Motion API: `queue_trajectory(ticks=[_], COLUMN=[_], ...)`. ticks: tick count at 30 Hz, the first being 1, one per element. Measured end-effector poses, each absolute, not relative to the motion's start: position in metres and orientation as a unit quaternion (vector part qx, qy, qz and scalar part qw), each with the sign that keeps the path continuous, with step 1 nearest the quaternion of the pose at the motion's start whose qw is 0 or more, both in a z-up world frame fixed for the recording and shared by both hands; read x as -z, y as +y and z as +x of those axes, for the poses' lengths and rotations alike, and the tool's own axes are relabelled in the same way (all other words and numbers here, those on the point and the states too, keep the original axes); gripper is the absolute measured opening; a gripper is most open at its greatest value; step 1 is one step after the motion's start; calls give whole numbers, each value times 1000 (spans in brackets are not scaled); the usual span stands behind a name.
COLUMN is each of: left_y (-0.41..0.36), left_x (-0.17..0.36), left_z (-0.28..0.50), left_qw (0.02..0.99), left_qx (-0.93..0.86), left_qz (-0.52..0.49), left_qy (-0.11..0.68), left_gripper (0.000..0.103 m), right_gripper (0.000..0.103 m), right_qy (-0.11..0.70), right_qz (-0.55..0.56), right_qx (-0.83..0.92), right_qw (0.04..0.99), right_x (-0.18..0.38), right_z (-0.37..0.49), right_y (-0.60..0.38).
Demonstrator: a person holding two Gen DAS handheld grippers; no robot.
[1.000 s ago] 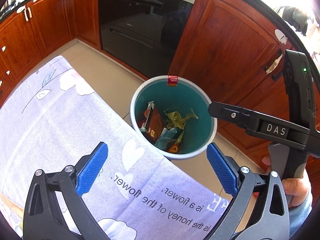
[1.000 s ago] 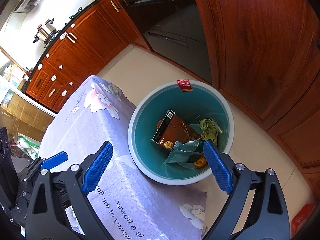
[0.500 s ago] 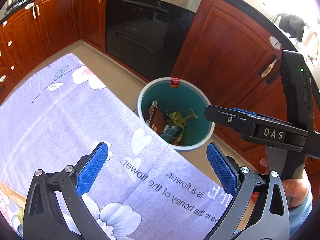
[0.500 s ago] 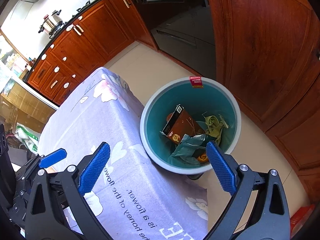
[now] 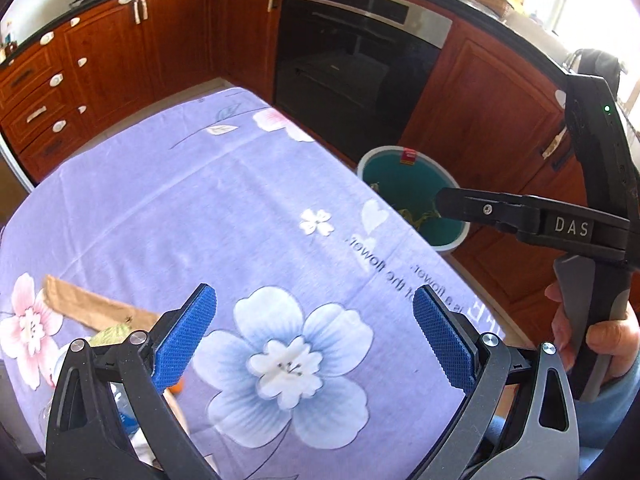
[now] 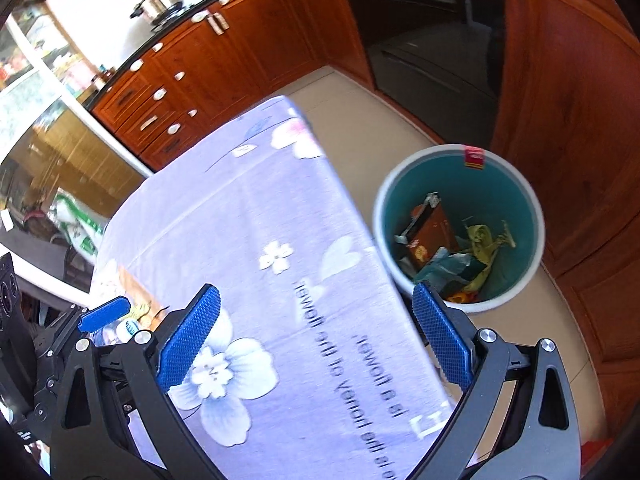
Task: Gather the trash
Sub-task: 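Grasp the clear Pocari Sweat bottle with the right gripper while the left grasps the white tissue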
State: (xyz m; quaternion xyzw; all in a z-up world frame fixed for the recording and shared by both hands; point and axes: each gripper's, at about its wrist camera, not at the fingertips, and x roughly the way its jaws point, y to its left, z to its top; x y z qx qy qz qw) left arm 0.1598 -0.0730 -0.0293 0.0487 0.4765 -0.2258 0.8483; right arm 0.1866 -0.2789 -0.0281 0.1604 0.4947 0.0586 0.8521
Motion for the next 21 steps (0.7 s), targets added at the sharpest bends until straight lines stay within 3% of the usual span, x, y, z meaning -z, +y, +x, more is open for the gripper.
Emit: queue_trajectory(ticks=[21], left_y=[129], left_x=[44], left_z=[96], left_qw=[878], left_qx=[114], left_qz=[74], left_qy=[460], left_gripper=[99], right_gripper=[93], right_qy=[547], right_qz=[20], right_qx=[-184], right_qw=[817], right_x=[41], right_z=[175], right_y=[-85])
